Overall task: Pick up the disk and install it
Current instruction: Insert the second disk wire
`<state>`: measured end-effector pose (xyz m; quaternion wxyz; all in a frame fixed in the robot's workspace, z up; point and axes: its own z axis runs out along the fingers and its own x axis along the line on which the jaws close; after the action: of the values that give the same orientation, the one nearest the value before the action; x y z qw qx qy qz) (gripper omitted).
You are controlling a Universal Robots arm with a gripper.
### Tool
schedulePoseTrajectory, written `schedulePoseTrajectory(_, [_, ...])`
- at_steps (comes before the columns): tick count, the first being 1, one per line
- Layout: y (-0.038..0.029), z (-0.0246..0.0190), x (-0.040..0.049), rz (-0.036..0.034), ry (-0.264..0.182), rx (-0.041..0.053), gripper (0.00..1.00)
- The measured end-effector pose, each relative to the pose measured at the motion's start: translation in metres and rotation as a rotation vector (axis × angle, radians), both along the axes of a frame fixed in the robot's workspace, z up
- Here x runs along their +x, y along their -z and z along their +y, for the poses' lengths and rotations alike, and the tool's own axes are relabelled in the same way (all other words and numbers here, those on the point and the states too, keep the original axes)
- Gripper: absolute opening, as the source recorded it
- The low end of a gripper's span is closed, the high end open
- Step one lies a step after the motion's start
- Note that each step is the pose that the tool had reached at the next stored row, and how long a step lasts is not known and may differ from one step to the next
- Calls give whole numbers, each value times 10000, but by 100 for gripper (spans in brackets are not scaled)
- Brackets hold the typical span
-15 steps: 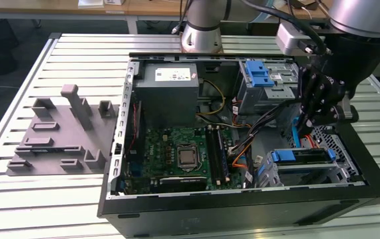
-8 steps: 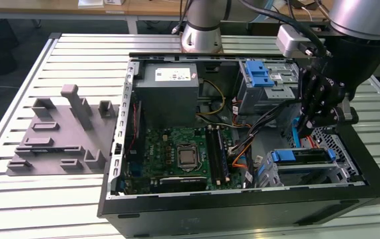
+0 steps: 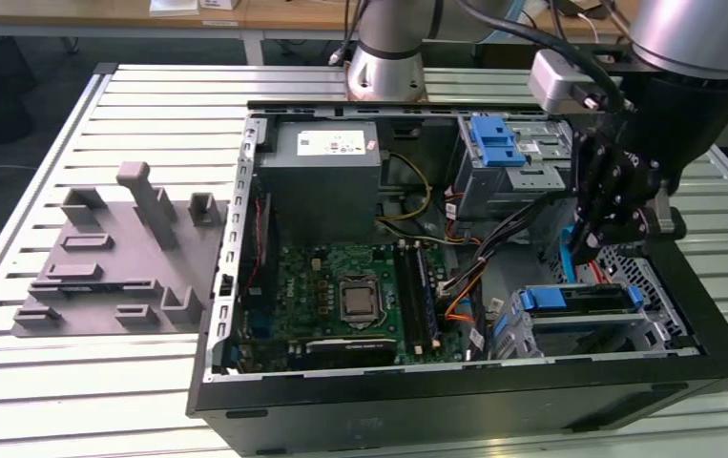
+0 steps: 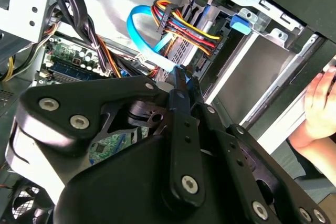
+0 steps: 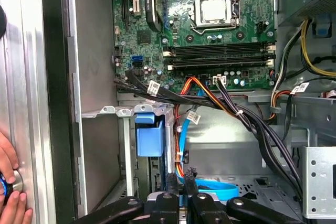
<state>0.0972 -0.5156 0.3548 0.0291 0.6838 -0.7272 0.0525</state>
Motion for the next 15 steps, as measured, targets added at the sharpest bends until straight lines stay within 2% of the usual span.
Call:
schedulePoseTrajectory(5, [35, -44, 0, 0, -1, 1, 16])
schedulePoseTrajectory(15, [79, -89, 0, 0, -1, -11, 16])
